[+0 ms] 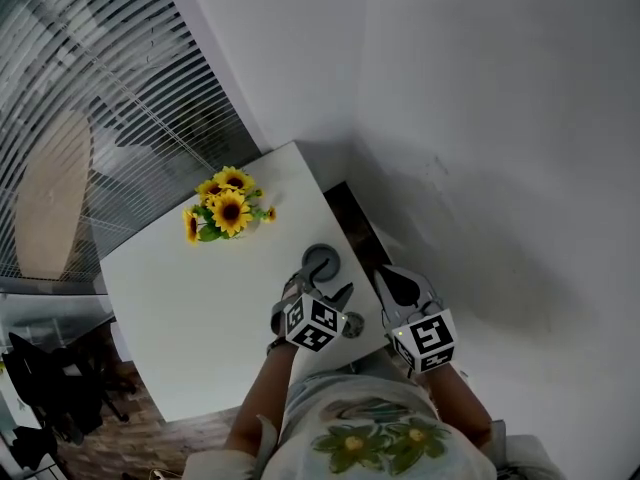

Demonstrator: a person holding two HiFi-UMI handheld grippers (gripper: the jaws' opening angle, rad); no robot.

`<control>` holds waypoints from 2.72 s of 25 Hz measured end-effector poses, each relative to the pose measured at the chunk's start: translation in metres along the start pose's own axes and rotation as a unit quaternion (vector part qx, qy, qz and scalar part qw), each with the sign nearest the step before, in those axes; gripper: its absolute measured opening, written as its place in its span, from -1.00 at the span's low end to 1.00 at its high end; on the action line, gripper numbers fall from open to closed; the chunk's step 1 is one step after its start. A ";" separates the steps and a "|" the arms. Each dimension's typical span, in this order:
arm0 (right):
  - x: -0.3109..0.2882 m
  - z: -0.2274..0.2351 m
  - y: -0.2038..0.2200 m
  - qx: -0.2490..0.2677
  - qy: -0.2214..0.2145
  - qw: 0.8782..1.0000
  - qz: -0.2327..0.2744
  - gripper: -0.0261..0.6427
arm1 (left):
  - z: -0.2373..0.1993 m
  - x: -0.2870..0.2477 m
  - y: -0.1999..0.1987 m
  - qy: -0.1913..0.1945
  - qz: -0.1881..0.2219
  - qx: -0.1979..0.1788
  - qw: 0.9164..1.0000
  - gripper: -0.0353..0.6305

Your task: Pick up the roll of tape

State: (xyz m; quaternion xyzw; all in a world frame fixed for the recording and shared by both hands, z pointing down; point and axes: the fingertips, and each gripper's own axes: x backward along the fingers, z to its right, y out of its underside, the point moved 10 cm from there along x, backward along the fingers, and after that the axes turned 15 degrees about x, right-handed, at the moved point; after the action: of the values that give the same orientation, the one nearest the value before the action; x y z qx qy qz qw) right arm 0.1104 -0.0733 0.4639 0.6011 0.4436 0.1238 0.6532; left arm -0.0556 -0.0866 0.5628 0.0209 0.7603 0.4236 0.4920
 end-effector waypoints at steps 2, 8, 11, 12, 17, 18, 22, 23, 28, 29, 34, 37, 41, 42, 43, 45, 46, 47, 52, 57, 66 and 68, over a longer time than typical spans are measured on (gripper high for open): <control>-0.003 0.002 0.001 -0.001 0.000 1.000 -0.004 -0.92 | -0.002 -0.006 0.003 0.001 -0.009 0.001 1.000 0.01; -0.013 0.005 0.000 0.000 -0.004 1.000 -0.009 -0.92 | -0.007 -0.022 0.011 0.016 -0.037 0.003 0.999 0.01; -0.014 0.007 0.000 0.001 -0.004 1.000 -0.010 -0.92 | -0.008 -0.029 0.015 0.015 -0.051 0.000 0.999 0.01; -0.015 0.007 0.001 0.001 -0.004 1.000 -0.011 -0.92 | -0.009 -0.032 0.016 0.014 -0.056 -0.002 0.998 0.01; -0.019 0.008 0.005 0.000 -0.004 1.000 -0.019 -0.92 | -0.012 -0.042 0.021 0.010 -0.070 -0.011 0.997 0.01; -0.019 0.008 0.006 0.000 -0.004 1.000 -0.021 -0.92 | -0.012 -0.043 0.022 0.009 -0.072 -0.014 0.997 0.01; -0.022 0.008 0.006 -0.001 -0.005 1.000 -0.024 -0.92 | -0.015 -0.045 0.023 -0.004 -0.076 -0.028 0.997 -0.09; -0.022 0.008 0.006 0.000 -0.005 1.000 -0.025 -0.92 | -0.015 -0.045 0.023 -0.006 -0.075 -0.031 0.997 -0.12; -0.022 0.006 0.006 0.000 -0.005 1.000 -0.027 -0.92 | -0.014 -0.044 0.024 -0.004 -0.078 -0.044 0.996 -0.14; -0.022 0.006 0.006 0.001 -0.006 1.000 -0.028 -0.92 | -0.014 -0.044 0.024 -0.004 -0.079 -0.048 0.996 -0.14; -0.021 0.004 0.006 0.002 -0.007 1.000 -0.029 -0.92 | -0.016 -0.043 0.026 -0.009 -0.088 -0.060 0.994 -0.40; -0.020 0.002 0.005 0.004 -0.008 1.000 -0.029 -0.92 | -0.017 -0.042 0.026 0.002 -0.094 -0.057 0.994 -0.50; -0.018 0.000 0.005 0.006 -0.007 1.000 -0.029 -0.92 | -0.015 -0.041 0.026 0.015 -0.104 -0.062 0.993 -0.60; -0.017 0.000 0.004 0.007 -0.007 1.000 -0.028 -0.92 | -0.014 -0.041 0.026 0.017 -0.107 -0.063 0.992 -0.62; -0.017 -0.001 0.004 0.007 -0.008 1.000 -0.028 -0.92 | -0.014 -0.041 0.026 0.020 -0.110 -0.063 0.992 -0.66; -0.015 -0.001 0.003 0.009 -0.008 1.000 -0.027 -0.92 | -0.014 -0.041 0.026 0.024 -0.114 -0.058 0.992 -0.70; -0.015 -0.002 0.003 0.009 -0.008 1.000 -0.026 -0.92 | -0.014 -0.041 0.026 0.026 -0.115 -0.053 0.992 -0.70; -0.015 -0.002 0.003 0.010 -0.009 1.000 -0.026 -0.92 | -0.015 -0.040 0.026 0.027 -0.117 -0.049 0.992 -0.71; -0.012 -0.003 0.001 0.011 -0.008 1.000 -0.023 -0.92 | -0.016 -0.039 0.027 0.025 -0.123 -0.049 0.991 -0.72; -0.008 -0.003 -0.001 0.013 -0.004 1.000 -0.017 -0.92 | -0.017 -0.035 0.026 0.025 -0.121 -0.036 0.992 -0.73; 0.003 -0.004 0.001 0.016 -0.001 1.000 -0.014 -0.92 | -0.018 -0.025 0.017 0.012 -0.098 -0.018 0.995 -0.72; 0.007 -0.005 -0.002 0.017 -0.001 1.000 -0.012 -0.92 | -0.016 -0.020 0.015 0.010 -0.093 -0.015 0.996 -0.73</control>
State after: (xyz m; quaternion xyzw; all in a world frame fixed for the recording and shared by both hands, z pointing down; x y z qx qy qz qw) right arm 0.1103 -0.0657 0.4600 0.6068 0.4521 0.1073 0.6449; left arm -0.0633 -0.0963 0.5896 -0.0617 0.7574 0.3878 0.5216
